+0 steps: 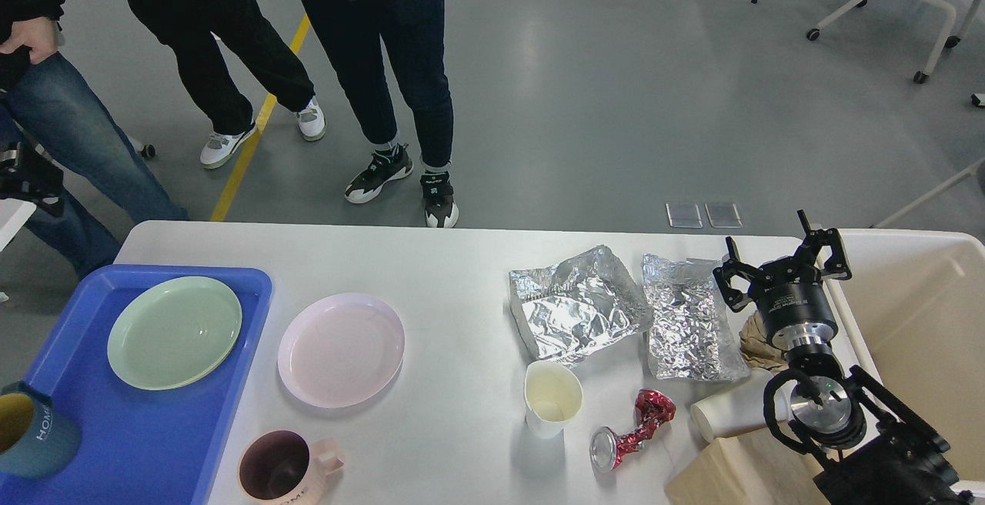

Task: Tidy desktop
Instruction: 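Raise the left gripper and move it toward the pink mug, then lower the left gripper and grasp the pink HOME mug, then lift the pink mug and carry it over the blue tray, then lower the pink mug into the tray beside the teal mug, release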

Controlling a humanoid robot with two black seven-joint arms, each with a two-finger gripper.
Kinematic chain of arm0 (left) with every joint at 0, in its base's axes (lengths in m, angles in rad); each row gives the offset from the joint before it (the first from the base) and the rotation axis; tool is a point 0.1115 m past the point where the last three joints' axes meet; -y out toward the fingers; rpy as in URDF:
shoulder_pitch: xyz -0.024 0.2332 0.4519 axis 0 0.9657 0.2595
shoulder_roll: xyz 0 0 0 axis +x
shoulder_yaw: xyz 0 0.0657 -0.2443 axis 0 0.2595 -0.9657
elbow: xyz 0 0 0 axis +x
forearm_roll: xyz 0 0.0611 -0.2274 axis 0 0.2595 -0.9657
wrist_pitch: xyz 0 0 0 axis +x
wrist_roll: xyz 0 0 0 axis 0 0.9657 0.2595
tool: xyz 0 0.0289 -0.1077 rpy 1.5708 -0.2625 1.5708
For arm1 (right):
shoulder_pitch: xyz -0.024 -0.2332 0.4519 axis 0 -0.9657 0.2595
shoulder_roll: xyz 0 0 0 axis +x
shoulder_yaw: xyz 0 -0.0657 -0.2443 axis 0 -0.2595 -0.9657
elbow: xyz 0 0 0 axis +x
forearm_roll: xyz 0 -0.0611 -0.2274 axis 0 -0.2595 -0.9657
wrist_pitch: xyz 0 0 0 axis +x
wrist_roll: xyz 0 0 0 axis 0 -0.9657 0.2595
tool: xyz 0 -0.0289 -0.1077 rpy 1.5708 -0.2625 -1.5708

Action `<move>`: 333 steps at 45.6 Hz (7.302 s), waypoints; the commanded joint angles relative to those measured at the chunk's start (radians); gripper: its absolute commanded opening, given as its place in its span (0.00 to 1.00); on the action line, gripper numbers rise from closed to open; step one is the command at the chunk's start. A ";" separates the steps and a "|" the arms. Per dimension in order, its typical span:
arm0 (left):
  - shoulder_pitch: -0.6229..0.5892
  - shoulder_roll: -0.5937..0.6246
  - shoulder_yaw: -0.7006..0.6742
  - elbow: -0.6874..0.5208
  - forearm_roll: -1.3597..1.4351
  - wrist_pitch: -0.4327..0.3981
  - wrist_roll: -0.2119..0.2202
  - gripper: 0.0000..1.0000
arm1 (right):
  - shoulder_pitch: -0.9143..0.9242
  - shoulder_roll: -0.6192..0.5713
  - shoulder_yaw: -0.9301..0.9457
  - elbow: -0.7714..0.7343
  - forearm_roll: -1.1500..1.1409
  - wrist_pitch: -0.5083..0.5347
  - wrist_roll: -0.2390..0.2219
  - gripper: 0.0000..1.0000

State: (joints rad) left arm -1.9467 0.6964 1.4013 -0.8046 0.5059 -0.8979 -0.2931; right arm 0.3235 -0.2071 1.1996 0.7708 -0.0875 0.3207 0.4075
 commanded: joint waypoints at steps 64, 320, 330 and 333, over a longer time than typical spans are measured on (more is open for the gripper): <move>-0.756 -0.554 0.199 -0.844 -0.606 -0.026 0.002 0.96 | 0.000 0.000 0.000 0.001 0.000 0.000 0.001 1.00; 0.577 0.158 -0.470 -0.197 0.154 0.165 0.186 0.00 | 0.000 0.000 0.000 0.001 0.000 0.000 -0.001 1.00; 0.624 0.160 -0.466 -0.177 0.174 0.195 0.167 0.00 | 0.000 0.000 0.000 0.001 0.000 0.000 0.001 1.00; 0.643 0.160 -0.464 -0.159 0.175 0.198 0.151 0.00 | 0.000 0.000 0.000 0.001 0.000 0.000 0.001 1.00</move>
State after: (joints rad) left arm -1.3327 0.8555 0.9356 -0.9895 0.6760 -0.7112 -0.1197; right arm 0.3237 -0.2071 1.1996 0.7706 -0.0875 0.3206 0.4074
